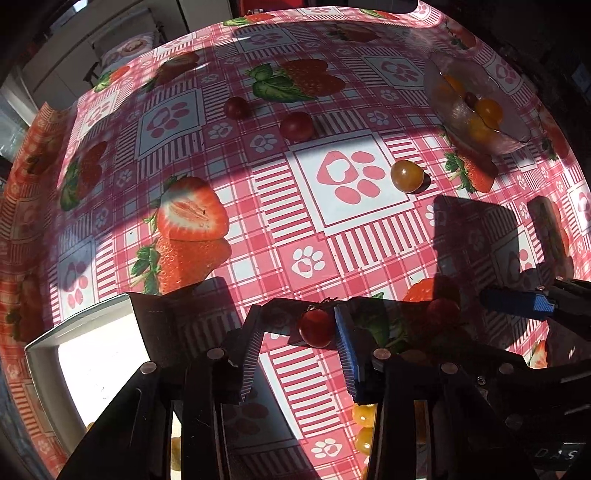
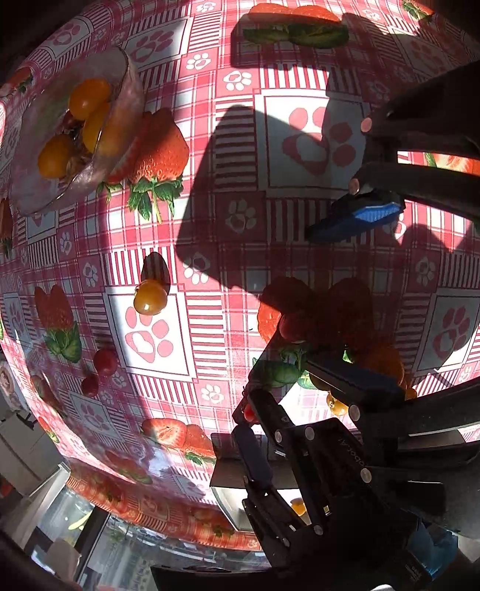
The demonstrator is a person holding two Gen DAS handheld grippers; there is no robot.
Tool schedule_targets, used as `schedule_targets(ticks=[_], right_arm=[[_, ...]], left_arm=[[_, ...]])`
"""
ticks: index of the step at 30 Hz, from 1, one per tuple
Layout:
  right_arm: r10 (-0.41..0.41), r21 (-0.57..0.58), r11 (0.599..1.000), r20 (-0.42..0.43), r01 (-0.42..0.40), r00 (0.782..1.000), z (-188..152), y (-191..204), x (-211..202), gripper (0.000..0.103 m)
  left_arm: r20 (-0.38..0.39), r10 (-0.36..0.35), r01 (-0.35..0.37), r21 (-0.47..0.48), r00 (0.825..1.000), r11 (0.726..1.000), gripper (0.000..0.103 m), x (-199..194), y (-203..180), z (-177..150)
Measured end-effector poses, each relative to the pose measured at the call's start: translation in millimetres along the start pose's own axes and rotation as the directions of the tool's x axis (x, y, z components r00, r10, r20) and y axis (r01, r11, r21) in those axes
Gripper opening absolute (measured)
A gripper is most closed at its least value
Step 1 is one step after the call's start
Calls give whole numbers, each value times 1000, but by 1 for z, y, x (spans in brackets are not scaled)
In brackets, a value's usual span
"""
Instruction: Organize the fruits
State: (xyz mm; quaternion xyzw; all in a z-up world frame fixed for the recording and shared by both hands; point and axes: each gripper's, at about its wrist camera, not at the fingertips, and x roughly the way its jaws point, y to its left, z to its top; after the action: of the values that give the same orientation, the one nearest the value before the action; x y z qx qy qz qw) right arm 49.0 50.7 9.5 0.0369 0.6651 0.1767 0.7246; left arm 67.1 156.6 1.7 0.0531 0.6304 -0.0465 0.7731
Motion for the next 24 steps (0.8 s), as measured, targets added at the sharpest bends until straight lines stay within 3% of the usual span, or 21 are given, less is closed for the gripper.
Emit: schedule_targets(ticks=[4, 6, 9, 11, 15, 24], right_arm=[[-31, -86, 996, -3, 31, 1000, 4, 19, 6, 42], [-42, -107, 993, -5, 42, 999, 7, 24, 9, 23], [-26, -81, 996, -12, 25, 1000, 9, 22, 10, 22], [-2, -33, 999, -11, 1, 1000, 7, 14, 6, 22], [24, 33, 999, -7, -24, 1000, -4, 1, -1, 22], [55, 80, 995, -10, -55, 998, -23, -8, -7, 22]], left_arm=[[2, 5, -5, -3, 1000, 1000, 41, 0, 3, 0], [4, 12, -12, -2, 1000, 1000, 41, 0, 4, 0], [-1, 1, -1, -15, 1000, 1000, 38, -1, 7, 0], [-7, -15, 15, -32, 1000, 999, 22, -3, 8, -1], [-12, -63, 62, -69, 998, 996, 21, -5, 14, -15], [-19, -30, 29, -57, 999, 998, 22, -7, 15, -43]])
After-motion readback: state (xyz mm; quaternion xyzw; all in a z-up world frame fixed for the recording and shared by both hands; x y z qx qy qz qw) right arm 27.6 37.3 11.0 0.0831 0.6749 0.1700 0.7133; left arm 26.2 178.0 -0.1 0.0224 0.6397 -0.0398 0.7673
